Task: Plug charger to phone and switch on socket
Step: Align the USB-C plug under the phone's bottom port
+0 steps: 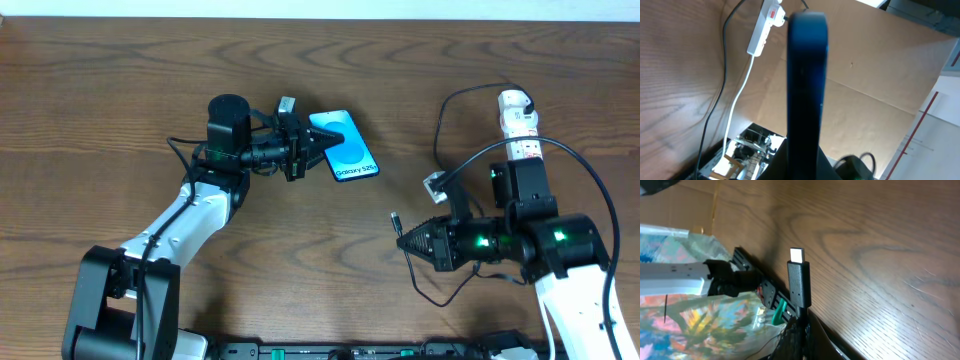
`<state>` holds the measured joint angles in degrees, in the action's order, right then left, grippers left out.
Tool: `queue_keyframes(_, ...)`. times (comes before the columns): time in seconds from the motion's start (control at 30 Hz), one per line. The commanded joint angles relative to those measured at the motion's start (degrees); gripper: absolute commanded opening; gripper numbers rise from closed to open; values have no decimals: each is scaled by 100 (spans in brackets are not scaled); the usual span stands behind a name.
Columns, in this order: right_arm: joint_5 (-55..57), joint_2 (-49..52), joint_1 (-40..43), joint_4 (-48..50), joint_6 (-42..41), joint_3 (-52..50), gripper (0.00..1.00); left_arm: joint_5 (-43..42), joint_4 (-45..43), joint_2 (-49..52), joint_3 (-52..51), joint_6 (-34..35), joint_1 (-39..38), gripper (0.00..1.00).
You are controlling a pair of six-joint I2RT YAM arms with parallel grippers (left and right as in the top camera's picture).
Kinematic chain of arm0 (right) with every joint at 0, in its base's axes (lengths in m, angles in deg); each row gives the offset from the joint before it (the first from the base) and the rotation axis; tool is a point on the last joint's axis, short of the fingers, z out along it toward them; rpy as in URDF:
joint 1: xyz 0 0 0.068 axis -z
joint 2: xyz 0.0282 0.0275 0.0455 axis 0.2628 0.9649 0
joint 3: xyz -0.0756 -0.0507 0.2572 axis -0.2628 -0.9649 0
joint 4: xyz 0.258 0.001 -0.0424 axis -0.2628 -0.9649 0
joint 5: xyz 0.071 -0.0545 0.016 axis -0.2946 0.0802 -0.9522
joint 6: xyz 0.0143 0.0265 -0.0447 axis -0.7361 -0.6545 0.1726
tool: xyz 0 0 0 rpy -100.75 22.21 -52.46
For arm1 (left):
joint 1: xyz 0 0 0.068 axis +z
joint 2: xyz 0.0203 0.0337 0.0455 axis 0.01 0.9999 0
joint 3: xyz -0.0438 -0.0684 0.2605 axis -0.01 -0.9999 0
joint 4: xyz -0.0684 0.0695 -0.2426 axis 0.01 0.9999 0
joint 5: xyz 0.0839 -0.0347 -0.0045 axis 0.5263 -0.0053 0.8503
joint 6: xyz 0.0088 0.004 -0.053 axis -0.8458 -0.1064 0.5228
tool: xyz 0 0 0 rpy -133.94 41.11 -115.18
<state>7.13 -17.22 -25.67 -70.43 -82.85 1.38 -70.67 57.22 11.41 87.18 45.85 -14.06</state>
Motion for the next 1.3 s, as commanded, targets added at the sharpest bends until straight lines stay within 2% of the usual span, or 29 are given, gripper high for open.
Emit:
queue_keyframes(0.0, -323, -205, -138, 129, -63, 11, 1, 24, -74, -50, 129, -286, 31, 7)
queue_keyframes(0.2, -509, -129, -168, 601, -411, 11, 1, 17, -76, -50, 129, -289, 31, 8)
queue_keyframes(0.4, -544, 205, -168, 1032, -1757, 11, 1, 2, -72, -50, 129, -208, 31, 7)
queue_keyframes(0.5, -785, 393, -168, 1139, -2044, 11, 1, 0, -72, -50, 129, -201, 31, 7)
queue_keyframes(0.63, -901, 511, -168, 1279, -2031, 11, 1, -245, -282, -50, 129, -529, 33, 7)
queue_keyframes(0.77, -890, 501, -168, 1294, -1661, 11, 1, -673, -411, -48, 125, -1093, 33, 8)
queue_keyframes(0.97, -890, 501, -168, 1213, -1429, 11, 1, -680, -442, 125, 114, -1408, 31, 7)
queue_keyframes(1.1, -890, 501, -168, 1117, -1344, 11, 1, -621, -581, 345, 114, -1399, 31, 7)
queue_keyframes(1.27, -800, 503, -168, 1147, -1349, 4, 1, -575, -1338, 527, 114, -1088, -7, 8)
